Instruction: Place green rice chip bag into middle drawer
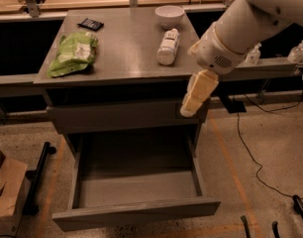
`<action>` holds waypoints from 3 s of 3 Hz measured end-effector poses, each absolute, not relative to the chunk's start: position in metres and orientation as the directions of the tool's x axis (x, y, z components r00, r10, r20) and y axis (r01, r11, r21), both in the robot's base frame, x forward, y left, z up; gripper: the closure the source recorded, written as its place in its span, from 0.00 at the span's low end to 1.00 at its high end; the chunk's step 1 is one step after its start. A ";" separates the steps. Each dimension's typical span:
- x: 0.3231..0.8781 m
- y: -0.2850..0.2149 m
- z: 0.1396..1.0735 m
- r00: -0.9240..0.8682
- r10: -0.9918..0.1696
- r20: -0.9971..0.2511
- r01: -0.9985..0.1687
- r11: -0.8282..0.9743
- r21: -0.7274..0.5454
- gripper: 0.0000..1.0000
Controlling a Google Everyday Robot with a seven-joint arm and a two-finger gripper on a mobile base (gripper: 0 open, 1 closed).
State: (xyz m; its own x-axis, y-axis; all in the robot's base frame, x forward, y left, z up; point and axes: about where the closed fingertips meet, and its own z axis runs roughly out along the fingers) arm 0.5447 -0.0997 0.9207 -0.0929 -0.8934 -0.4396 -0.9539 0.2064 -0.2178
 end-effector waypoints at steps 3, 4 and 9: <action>0.604 -0.035 0.888 -0.045 -0.858 -0.512 -0.970 0.159 -0.182 0.00; 0.638 0.006 0.891 -0.066 -0.806 -0.589 -0.943 0.243 -0.227 0.00; 0.787 0.187 0.888 -0.009 -0.545 -0.838 -0.944 0.282 -0.173 0.00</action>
Offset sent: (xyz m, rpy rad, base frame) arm 0.0445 0.0483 -0.0149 0.0569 -0.0146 0.0713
